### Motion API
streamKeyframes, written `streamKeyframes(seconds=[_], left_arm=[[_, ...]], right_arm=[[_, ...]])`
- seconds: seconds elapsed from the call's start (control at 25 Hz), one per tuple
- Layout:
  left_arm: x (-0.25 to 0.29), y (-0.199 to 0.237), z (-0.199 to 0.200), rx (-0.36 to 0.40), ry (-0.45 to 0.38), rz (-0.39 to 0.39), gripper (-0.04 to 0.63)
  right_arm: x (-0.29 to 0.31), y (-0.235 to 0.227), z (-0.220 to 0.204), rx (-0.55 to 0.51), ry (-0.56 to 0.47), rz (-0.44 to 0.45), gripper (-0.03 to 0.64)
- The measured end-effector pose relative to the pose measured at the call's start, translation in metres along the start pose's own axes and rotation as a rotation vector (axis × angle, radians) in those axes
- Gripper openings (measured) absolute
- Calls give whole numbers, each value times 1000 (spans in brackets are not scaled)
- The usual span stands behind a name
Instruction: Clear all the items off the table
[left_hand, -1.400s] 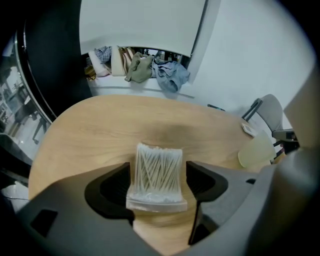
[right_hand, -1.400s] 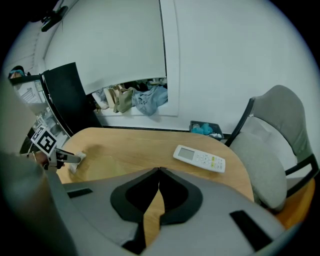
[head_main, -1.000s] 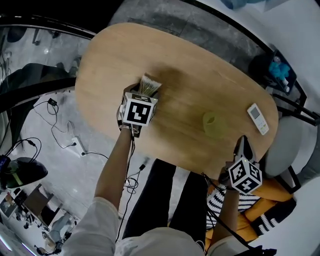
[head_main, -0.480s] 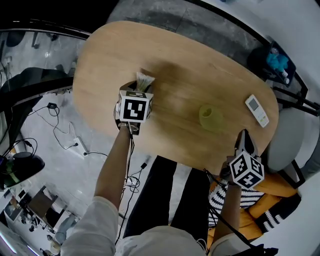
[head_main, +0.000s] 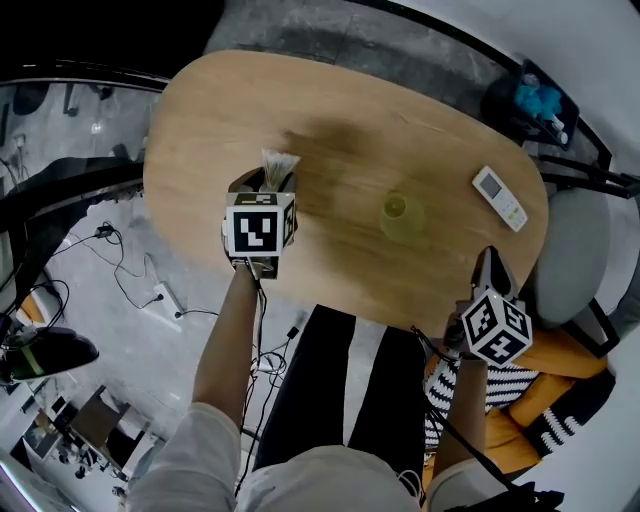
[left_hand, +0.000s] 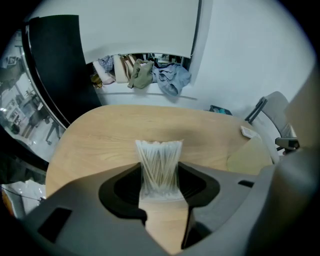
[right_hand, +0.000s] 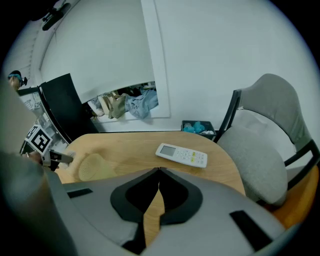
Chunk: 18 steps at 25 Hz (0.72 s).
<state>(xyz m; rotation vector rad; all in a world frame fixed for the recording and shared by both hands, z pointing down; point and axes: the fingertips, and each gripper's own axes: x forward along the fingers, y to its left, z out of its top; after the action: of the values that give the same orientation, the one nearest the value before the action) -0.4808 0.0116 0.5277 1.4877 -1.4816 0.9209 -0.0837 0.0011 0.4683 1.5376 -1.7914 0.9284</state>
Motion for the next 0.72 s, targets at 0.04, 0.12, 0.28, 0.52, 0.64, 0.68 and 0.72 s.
streamKeyframes(seconds=[0.04, 0.12, 0.28, 0.52, 0.64, 0.68, 0.72], left_arm=[[-5, -4, 3, 0, -6, -2, 206], [-16, -10, 11, 9, -15, -4, 206], [-38, -26, 33, 40, -37, 0, 206], [-79, -56, 57, 32, -62, -3, 206], [-103, -79, 68, 44, -83, -19, 206], [-110, -89, 72, 53, -90, -26, 206], [-116, -98, 75, 63, -98, -33, 206]], right_arm=[[-3, -4, 1, 4, -3, -5, 25], [-9, -12, 5, 17, -11, -10, 24], [-22, -25, 12, 49, -32, -12, 24], [-55, -46, 21, 84, -54, -25, 25], [-75, -60, 29, 104, -75, -30, 23], [-82, -65, 31, 111, -82, -32, 25], [-89, -70, 33, 119, -90, -35, 23]])
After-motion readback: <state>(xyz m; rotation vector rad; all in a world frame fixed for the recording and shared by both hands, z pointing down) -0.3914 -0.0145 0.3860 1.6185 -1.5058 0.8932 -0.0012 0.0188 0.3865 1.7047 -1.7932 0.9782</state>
